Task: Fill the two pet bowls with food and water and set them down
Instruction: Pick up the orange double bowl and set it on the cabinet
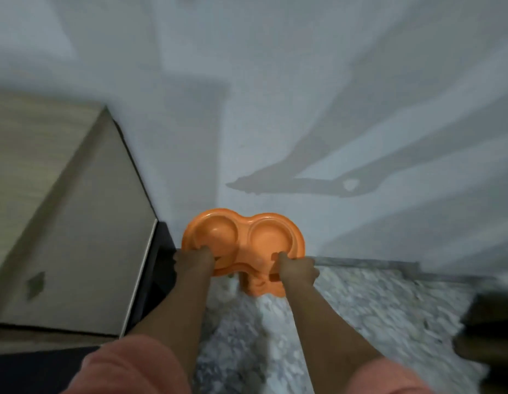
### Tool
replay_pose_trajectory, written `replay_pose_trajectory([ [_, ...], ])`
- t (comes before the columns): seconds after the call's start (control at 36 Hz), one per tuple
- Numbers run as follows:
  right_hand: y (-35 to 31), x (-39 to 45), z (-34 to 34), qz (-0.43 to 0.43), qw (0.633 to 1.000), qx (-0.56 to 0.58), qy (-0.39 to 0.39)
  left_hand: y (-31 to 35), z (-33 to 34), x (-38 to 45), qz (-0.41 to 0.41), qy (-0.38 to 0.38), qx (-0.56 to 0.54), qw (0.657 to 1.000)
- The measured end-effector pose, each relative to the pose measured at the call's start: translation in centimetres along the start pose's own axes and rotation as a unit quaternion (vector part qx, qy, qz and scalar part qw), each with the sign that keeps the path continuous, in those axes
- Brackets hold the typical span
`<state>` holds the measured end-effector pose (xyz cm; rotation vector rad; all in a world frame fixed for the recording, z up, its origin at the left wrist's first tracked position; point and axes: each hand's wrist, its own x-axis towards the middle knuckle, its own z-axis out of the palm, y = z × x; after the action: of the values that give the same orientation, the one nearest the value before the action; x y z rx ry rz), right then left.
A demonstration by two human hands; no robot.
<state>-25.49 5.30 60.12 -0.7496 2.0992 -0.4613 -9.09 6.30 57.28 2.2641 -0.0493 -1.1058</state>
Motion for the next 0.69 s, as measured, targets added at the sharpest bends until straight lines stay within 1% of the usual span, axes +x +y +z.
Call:
replay_pose_trajectory([
  [0.11,-4.7,-7.6,-6.4,-0.004,0.999,0.043,0.012,4.3,-5.9,-7.6,0.057,-0.021,-0.023,0.998],
  [0.17,-6.3,-10.6,-8.8,-0.016,0.997,0.064,0.027,6.0,-8.4,-10.6,0.091,-0.027,-0.03,0.995],
  [0.22,-7.8,-13.7,-11.2,-0.026,0.995,0.091,0.033,7.8,-11.0,-13.7,0.116,-0.045,-0.045,0.991],
  [0.33,-9.9,-19.8,-14.9,-0.061,0.988,0.131,0.045,10.0,-16.1,-19.3,0.158,-0.052,-0.073,0.983],
  [0.5,-10.5,-27.4,-17.9,-0.123,0.975,0.179,0.039,10.4,-23.1,-24.8,0.197,-0.056,-0.129,0.97],
  [0.58,-9.6,-30.8,-18.4,-0.15,0.97,0.186,0.033,9.3,-26.2,-26.5,0.213,-0.022,-0.146,0.966],
  [0.69,-7.7,-34.3,-18.1,-0.164,0.971,0.176,0.013,7.2,-29.8,-28.0,0.207,0.008,-0.154,0.966],
])
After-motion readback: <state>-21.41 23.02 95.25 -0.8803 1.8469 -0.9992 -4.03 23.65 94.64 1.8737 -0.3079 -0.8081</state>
